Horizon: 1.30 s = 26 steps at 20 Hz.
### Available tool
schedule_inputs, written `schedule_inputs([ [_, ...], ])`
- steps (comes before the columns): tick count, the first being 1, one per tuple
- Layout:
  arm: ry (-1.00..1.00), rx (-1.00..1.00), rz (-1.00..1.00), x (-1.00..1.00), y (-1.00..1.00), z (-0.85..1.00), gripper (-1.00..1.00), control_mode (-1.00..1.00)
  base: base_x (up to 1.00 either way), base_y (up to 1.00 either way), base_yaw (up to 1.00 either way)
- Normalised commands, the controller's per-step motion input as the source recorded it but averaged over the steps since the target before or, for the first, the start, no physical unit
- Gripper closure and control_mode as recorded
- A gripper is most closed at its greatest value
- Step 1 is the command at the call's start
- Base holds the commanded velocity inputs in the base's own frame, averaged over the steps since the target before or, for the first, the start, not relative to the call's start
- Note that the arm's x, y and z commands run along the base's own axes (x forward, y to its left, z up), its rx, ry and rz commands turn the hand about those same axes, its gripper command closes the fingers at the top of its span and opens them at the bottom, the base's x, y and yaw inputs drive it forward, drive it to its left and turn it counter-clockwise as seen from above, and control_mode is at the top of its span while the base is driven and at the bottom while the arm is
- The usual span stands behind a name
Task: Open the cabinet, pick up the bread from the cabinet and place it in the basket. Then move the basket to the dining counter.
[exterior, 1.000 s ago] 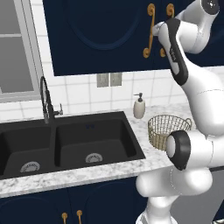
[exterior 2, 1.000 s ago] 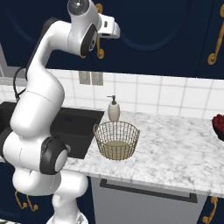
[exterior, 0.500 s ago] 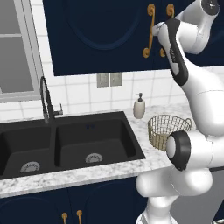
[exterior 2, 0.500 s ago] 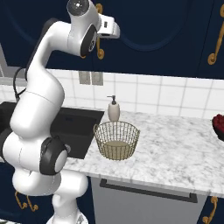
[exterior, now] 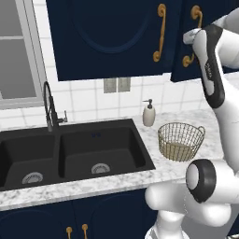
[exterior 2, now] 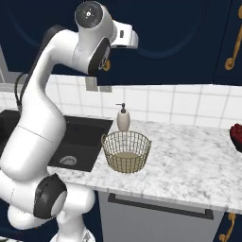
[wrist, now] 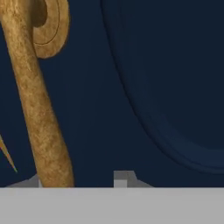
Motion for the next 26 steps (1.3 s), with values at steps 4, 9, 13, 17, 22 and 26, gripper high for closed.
schedule_inputs([
  [4,-0.06,0.0,0.0,-1.0,-1.0,0.0,1.0,-1.0,0.0,0.0,0.0],
  [9,-0.05,0.08,0.0,-1.0,-1.0,0.0,1.0,-1.0,0.0,0.0,0.0],
  [13,-0.04,0.19,0.0,-1.0,-1.0,0.0,1.0,-1.0,0.0,0.0,0.0],
  [17,0.0,0.18,0.0,-0.8,-1.0,0.0,1.0,-1.0,0.0,0.0,0.0],
  [22,0.08,0.06,0.0,-0.35,-0.75,0.0,1.0,-1.0,0.0,0.0,0.0],
  [26,0.05,0.0,-0.01,-0.24,-0.1,0.0,-1.0,-1.0,0.0,0.0,0.0],
])
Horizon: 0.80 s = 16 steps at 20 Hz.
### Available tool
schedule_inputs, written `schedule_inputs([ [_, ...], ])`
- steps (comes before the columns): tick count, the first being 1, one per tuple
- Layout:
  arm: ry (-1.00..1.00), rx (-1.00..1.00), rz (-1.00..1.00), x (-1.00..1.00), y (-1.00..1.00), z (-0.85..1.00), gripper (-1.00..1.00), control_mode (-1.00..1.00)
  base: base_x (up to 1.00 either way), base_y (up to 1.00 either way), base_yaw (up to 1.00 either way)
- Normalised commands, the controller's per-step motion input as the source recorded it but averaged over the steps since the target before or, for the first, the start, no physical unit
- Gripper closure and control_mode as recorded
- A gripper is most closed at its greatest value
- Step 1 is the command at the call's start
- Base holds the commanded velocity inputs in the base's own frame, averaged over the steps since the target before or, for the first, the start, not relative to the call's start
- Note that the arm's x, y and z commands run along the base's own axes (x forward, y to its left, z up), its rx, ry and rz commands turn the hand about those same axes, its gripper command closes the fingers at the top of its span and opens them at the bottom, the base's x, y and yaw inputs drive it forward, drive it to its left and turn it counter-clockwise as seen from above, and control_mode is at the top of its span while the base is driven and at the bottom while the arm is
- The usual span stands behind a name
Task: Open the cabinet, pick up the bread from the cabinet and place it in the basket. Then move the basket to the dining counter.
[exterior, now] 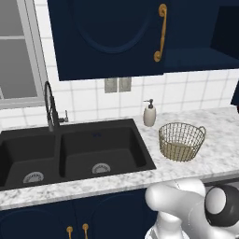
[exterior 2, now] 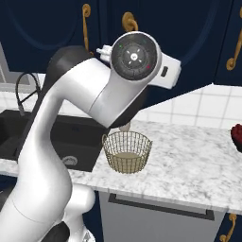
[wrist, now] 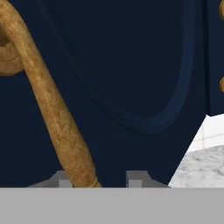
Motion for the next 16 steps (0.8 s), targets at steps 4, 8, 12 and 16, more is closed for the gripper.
schedule_inputs([
  [4,0.03,0.0,0.0,-0.12,-0.03,-0.01,-1.0,-1.0,0.0,0.0,0.0],
  [8,0.01,-0.02,-0.04,-0.66,0.03,0.0,-1.0,-1.0,0.0,0.0,0.0],
  [12,0.0,-0.19,-0.13,-0.95,0.56,0.0,-1.0,-1.0,0.0,0.0,0.0],
  [16,0.21,-0.34,-0.24,-0.69,1.0,-0.03,-1.0,-1.0,0.0,0.0,0.0],
])
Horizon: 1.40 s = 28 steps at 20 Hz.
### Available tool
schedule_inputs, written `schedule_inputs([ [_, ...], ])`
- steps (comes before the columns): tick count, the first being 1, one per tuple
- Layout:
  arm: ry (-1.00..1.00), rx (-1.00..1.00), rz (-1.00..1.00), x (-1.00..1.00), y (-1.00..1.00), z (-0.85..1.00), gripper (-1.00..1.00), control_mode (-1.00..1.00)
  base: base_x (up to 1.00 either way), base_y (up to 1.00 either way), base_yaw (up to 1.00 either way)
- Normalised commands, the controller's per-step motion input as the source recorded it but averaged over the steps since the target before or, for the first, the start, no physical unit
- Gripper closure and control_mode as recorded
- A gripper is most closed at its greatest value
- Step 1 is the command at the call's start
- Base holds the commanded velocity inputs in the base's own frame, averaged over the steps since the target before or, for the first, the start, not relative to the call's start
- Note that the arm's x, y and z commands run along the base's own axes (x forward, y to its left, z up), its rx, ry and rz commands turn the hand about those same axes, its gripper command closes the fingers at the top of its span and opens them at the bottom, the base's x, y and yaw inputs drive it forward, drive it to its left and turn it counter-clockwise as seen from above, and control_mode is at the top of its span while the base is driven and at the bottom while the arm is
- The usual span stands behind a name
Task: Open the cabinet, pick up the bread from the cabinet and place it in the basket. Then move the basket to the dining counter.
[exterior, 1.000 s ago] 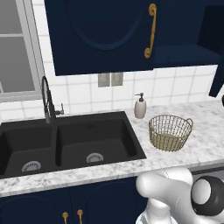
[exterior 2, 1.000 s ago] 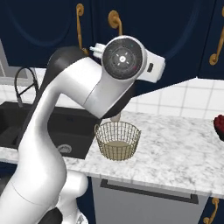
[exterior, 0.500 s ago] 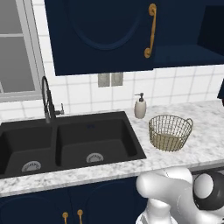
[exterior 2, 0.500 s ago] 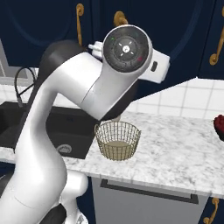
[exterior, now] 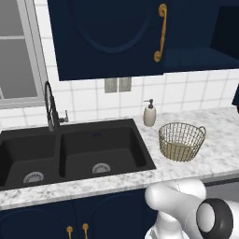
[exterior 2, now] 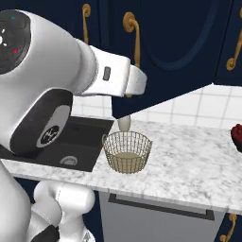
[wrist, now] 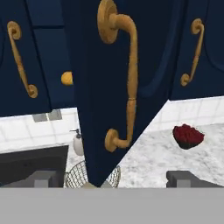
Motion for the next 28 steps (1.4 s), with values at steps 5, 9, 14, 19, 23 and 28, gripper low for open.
schedule_inputs([
  [5,0.24,-0.37,-0.24,-0.36,1.0,-0.01,-1.0,-1.0,0.0,0.0,0.0],
  [9,0.43,-0.48,-0.14,0.07,1.0,-0.03,-1.0,-1.0,0.0,0.0,0.0],
  [14,0.63,-0.57,-0.02,0.77,0.63,-0.42,-1.0,-1.0,0.0,0.0,0.0],
  [19,0.53,-0.43,-0.04,1.0,0.0,-0.38,-1.0,-1.0,0.0,0.0,0.0],
  [23,0.55,-0.16,-0.26,0.95,-0.66,-0.19,-1.0,-1.0,0.0,0.0,0.0],
  [28,0.42,-0.02,-0.26,0.75,-0.7,0.0,-1.0,-1.0,0.0,0.0,0.0],
])
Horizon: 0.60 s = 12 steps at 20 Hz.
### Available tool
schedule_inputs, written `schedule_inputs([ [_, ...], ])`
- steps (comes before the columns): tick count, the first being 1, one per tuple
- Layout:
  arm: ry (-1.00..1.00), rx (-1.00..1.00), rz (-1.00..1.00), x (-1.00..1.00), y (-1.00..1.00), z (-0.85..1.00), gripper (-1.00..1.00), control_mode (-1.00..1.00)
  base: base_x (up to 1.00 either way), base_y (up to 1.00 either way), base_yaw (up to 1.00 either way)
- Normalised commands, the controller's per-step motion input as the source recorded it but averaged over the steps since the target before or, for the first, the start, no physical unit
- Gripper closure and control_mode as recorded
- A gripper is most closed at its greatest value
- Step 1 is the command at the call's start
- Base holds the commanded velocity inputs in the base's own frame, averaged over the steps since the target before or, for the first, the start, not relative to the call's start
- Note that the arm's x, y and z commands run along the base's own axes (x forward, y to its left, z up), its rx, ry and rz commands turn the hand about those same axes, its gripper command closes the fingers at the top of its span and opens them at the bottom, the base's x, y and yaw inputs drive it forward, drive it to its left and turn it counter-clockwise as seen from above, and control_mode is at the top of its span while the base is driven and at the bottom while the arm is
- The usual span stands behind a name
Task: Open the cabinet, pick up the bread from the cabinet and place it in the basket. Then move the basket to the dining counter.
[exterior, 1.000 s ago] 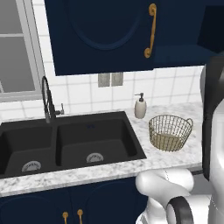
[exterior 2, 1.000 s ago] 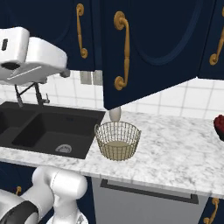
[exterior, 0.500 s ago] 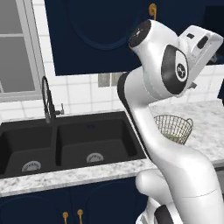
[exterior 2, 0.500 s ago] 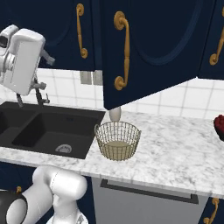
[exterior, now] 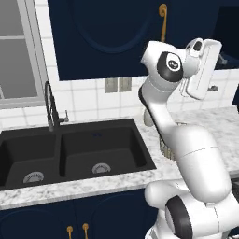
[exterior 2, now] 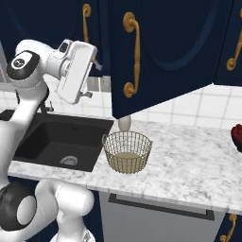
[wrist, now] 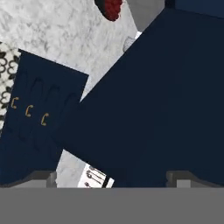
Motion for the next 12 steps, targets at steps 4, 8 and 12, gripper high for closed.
schedule_inputs([
  [4,0.29,0.0,-0.22,0.37,-0.94,0.0,-1.0,-1.0,0.0,0.0,0.0],
  [8,0.11,0.08,-0.11,-0.03,-1.0,0.0,-1.0,-1.0,0.0,0.0,0.0],
  [12,0.0,0.07,-0.05,-0.23,-1.0,0.0,-1.0,-1.0,0.0,0.0,0.0],
])
